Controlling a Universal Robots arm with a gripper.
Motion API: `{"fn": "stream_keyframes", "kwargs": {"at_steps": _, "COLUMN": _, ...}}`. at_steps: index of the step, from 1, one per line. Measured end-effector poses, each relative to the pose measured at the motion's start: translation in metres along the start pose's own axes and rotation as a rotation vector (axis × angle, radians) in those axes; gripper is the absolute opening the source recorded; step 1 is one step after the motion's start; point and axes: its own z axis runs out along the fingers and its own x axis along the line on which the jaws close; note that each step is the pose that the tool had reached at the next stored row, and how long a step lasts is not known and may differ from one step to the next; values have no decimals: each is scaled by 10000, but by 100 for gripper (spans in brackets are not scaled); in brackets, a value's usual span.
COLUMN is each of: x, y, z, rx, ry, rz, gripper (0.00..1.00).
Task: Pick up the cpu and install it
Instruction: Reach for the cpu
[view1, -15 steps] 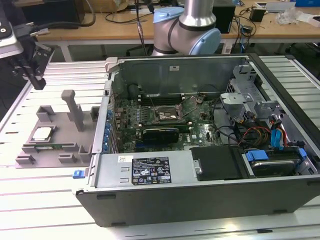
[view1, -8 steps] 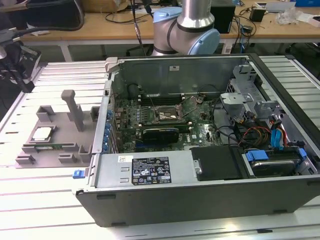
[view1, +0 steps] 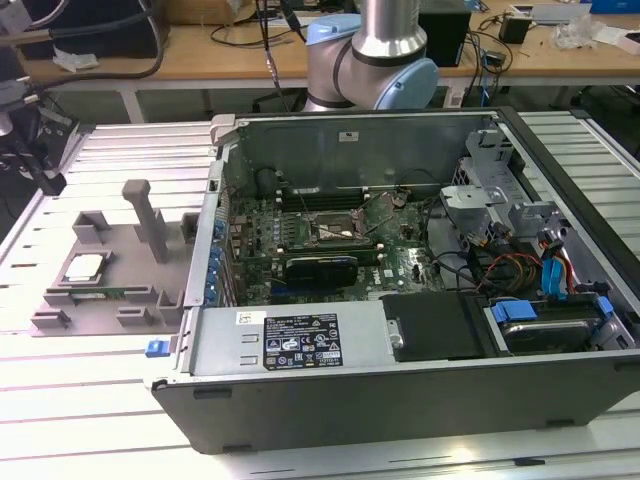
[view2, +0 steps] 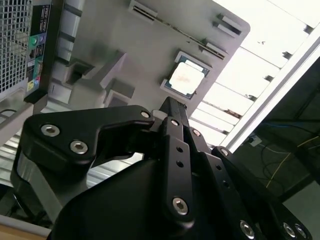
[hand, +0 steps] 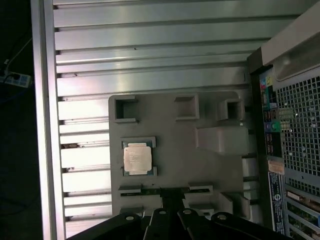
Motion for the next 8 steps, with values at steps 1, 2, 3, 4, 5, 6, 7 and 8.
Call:
{"fn": "stream_keyframes", "kwargs": {"at_steps": 1, "x": 3, "y": 18, "z": 25, "rx": 0, "ry": -1, "rz": -1, "gripper": 11}}
{"fn": "stream_keyframes", "kwargs": {"at_steps": 2, "x": 4, "y": 30, "z": 42, "rx": -1, "ry": -2, "rz": 0, "gripper": 11}}
{"fn": "stream_keyframes", "kwargs": {"at_steps": 3, "x": 6, "y": 44, "z": 60, "rx": -1, "ry": -2, "rz": -1, "gripper": 11}}
{"fn": "stream_keyframes", "kwargs": {"at_steps": 4, "x": 9, "y": 62, "z": 82, "rx": -1, "ry": -1, "rz": -1, "gripper": 11}}
{"fn": "stream_keyframes", "kwargs": {"at_steps": 5, "x": 13, "y": 82, "z": 108, "rx": 0, "ry": -1, "rz": -2, "gripper": 11}}
{"fn": "stream_keyframes", "kwargs": {"at_steps": 6, "x": 17, "y": 106, "z": 141, "rx": -2, "ry": -3, "rz": -2, "gripper": 11}}
{"fn": "stream_keyframes", "kwargs": {"at_steps": 7, "x": 22, "y": 123, "z": 166, "rx": -1, "ry": -2, "rz": -1, "gripper": 11}}
{"fn": "stream_keyframes", "kwargs": {"at_steps": 8, "x": 30, "y": 152, "z": 212, "rx": 0, "ry": -1, "rz": 0, "gripper": 11}}
